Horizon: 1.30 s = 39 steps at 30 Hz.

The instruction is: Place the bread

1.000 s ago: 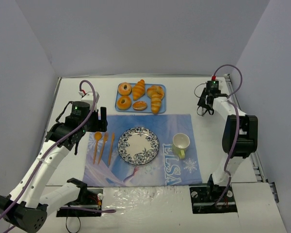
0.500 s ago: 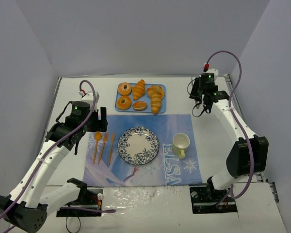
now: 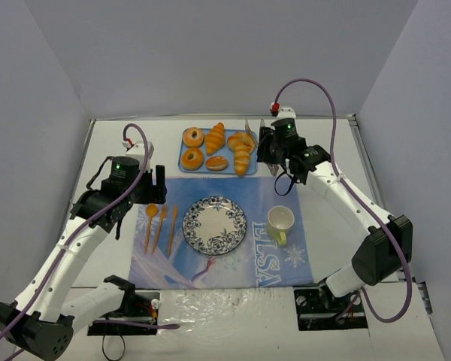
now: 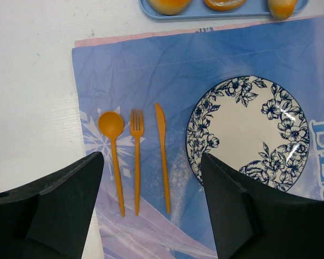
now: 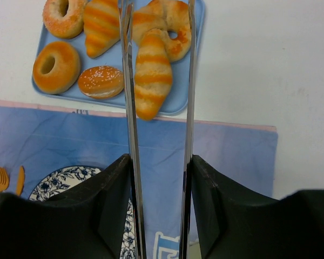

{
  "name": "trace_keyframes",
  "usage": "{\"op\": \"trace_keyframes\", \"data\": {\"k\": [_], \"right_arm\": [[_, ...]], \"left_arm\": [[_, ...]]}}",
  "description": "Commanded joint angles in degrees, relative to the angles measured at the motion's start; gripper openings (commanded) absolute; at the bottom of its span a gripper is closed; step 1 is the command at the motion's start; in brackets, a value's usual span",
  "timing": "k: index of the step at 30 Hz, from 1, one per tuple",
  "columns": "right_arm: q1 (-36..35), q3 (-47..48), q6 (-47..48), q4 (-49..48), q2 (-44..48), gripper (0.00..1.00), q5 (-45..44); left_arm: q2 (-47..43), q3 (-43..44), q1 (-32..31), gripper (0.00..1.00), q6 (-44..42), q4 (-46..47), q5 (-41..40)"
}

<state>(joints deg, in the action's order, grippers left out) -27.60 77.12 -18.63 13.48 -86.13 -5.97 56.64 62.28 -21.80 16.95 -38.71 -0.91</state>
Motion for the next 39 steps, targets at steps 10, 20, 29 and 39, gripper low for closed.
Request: {"op": "trace_keyframes", "data": {"k": [10, 20, 29, 39], "right_arm": [[-5.52, -0.69, -1.56, -3.05, -1.16, 0.46, -2.53], [-7.56, -1.54, -2.13, -3.72, -4.32, 0.50, -5.64], [-7.67, -2.75, -2.67, -3.74, -5.34, 0.52, -7.21], [-7.74, -3.76, -2.67, -4.54, -8.06, 0.53, -7.86]], "left_arm": [[-0.30, 1.62, -0.29, 0.69, 0.22, 2.15, -0.32], [-0.39, 1.62, -0.35, 0.69, 0.19, 2.23, -0.32], [-0.39, 1.59, -0.32, 0.69, 0.21, 2.23, -0.24], [-0.30, 1.53, -0.35, 0.69, 0.28, 2.23, -0.24]]}}
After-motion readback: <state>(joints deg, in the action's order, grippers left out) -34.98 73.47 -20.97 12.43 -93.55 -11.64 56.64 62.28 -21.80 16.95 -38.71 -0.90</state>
